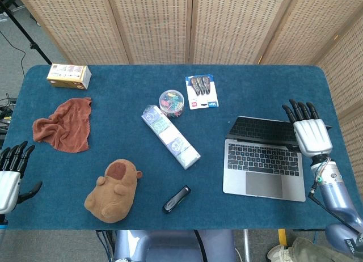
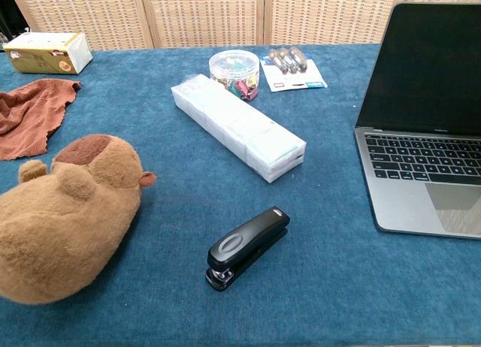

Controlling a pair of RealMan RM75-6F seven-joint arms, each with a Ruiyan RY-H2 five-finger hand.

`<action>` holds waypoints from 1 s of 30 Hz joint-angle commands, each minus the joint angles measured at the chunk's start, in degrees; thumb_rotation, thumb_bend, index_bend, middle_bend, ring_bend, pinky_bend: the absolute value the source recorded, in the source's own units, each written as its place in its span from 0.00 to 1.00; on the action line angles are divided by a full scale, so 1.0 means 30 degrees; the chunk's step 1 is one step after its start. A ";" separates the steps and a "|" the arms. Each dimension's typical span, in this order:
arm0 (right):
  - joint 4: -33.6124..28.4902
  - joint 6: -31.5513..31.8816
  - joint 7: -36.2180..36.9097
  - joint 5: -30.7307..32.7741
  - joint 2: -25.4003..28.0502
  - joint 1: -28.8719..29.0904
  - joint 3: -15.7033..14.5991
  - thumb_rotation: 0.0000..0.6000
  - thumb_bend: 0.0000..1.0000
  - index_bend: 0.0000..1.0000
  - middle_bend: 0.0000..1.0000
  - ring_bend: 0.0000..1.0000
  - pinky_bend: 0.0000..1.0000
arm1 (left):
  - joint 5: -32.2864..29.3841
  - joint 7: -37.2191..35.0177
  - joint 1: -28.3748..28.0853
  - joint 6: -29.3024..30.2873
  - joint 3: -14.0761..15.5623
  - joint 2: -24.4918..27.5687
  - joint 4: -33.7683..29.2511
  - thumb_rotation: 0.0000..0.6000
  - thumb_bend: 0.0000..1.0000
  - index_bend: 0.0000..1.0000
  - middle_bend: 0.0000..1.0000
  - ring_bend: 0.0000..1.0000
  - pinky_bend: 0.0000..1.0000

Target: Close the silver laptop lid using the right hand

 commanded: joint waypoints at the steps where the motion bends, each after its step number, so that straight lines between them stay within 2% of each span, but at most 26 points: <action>1: -0.0029 -0.0048 -0.0042 0.0095 0.0098 0.0073 -0.0052 1.00 0.17 0.00 0.00 0.00 0.00 | 0.0028 0.0011 -0.0013 -0.0032 0.0028 -0.0023 0.0004 1.00 0.25 0.06 0.00 0.00 0.00; 13: -0.0882 0.0462 -0.0361 0.0292 0.0634 -0.0191 -0.0584 1.00 0.17 0.05 0.00 0.00 0.00 | 0.0119 -0.0073 -0.0055 -0.0103 0.0091 -0.0037 -0.0037 1.00 0.25 0.06 0.00 0.00 0.00; 26: -0.0753 0.0540 -0.0477 0.0139 0.0206 -0.0026 -0.1163 1.00 0.18 0.07 0.00 0.00 0.00 | 0.0467 -0.0103 -0.0090 -0.0115 0.0260 -0.0001 -0.0168 1.00 0.24 0.07 0.00 0.00 0.00; 30: -0.0757 0.0689 -0.0519 0.0028 0.0177 -0.0012 -0.1250 1.00 0.18 0.10 0.05 0.05 0.05 | 0.0524 -0.0096 -0.0129 -0.0163 0.0285 -0.0033 -0.0123 1.00 0.25 0.07 0.00 0.00 0.00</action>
